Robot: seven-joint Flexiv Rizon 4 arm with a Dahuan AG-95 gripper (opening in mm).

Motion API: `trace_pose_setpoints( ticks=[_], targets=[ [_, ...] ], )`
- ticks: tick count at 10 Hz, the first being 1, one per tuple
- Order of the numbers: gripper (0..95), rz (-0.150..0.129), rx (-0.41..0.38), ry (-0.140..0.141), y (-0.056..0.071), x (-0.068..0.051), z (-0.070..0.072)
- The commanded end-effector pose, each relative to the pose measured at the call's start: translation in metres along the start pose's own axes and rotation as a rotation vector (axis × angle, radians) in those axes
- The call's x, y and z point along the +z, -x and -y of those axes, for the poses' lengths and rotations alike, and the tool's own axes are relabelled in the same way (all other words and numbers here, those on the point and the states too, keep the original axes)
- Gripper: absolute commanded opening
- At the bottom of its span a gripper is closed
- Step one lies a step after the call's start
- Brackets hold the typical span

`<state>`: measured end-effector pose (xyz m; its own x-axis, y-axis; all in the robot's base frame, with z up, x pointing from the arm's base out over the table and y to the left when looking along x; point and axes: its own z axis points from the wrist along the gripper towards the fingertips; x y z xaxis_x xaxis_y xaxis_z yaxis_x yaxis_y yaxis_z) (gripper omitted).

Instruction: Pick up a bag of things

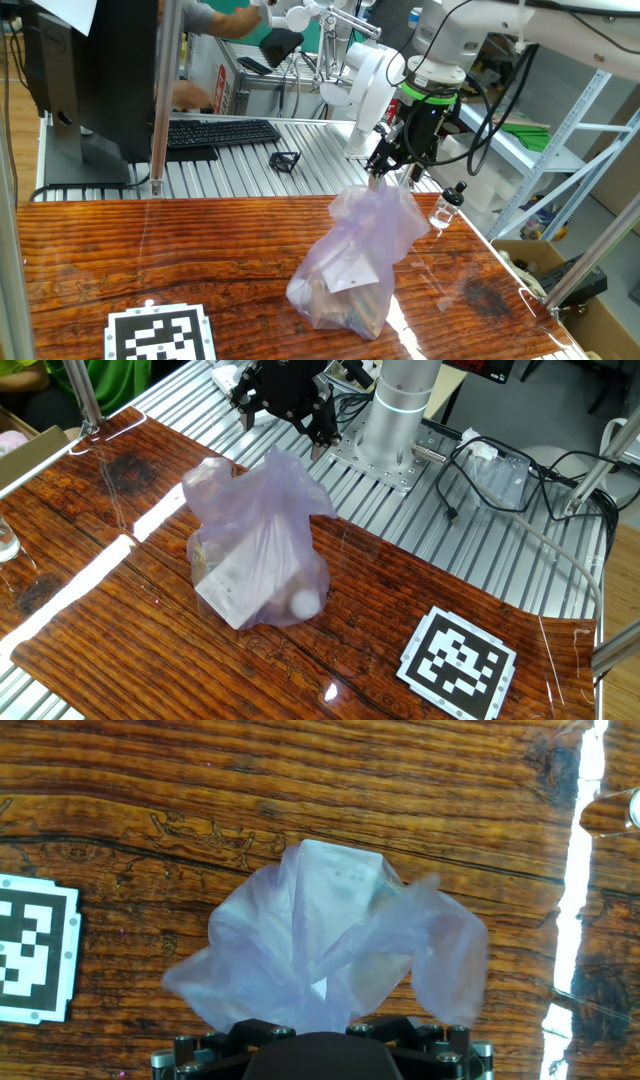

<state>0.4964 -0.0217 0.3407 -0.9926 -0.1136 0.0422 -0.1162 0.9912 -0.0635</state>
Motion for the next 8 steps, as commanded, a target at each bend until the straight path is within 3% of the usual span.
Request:
trace_pose_setpoints(
  ticks=[1, 3, 8],
  targets=[
    [95.0, -0.005, -0.004, -0.014, 0.0005, 0.0001, -0.0001],
    [95.0, -0.006, 0.001, -0.032, 0.0005, 0.0001, -0.0001],
    [95.0, -0.006, 0.005, -0.041, -0.0004, -0.0003, -0.0005]
  ],
)
